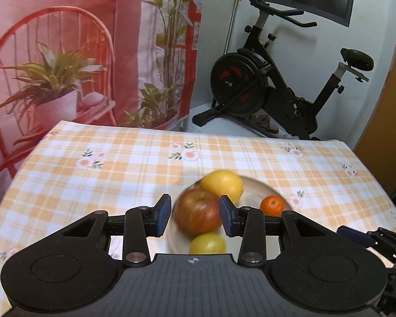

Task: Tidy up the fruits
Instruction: 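Withdraw both tools from the plate toward the loose fruit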

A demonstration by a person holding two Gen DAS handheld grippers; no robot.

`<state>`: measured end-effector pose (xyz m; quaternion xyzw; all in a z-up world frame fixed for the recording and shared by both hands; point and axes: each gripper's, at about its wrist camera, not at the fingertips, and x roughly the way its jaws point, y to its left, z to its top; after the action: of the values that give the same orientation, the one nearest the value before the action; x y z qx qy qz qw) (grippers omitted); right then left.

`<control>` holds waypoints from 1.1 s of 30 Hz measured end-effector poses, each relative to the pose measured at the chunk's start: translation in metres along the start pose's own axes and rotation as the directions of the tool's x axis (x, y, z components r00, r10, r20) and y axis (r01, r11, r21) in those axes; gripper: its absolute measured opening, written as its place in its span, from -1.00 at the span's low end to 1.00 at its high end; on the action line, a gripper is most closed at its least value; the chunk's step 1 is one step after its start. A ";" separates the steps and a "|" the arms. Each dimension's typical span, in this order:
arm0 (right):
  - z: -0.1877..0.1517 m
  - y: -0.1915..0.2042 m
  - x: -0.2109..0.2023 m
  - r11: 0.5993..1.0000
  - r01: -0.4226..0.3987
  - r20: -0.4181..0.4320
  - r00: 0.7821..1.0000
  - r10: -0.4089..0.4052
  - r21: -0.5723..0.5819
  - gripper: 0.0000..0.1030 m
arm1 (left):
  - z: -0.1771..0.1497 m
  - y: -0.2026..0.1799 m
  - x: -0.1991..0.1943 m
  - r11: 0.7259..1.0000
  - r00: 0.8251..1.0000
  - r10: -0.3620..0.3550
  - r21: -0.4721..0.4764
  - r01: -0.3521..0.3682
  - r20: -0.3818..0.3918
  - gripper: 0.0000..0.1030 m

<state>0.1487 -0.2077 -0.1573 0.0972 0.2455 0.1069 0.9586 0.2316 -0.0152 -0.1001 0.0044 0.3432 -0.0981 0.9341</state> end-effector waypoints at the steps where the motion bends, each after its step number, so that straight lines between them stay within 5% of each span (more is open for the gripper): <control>1: -0.004 0.000 -0.003 1.000 0.001 0.002 1.000 -0.001 0.011 0.07 | -0.004 0.002 -0.005 1.000 1.000 0.005 0.003 -0.005 0.002 -0.18; 19: -0.059 0.007 -0.031 0.999 0.028 0.028 0.999 -0.029 0.036 0.16 | -0.066 0.015 -0.066 0.998 0.997 0.057 -0.036 -0.055 0.061 -0.12; 33: -0.062 0.024 -0.032 0.999 -0.011 0.026 1.000 0.013 -0.049 0.15 | -0.099 0.019 -0.083 0.994 0.995 0.081 -0.076 -0.076 0.059 -0.10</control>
<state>0.0867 -0.1850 -0.1904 0.0768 0.2297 0.1173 0.9631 0.1100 0.0257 -0.1233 -0.0194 0.3169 -0.0486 0.9470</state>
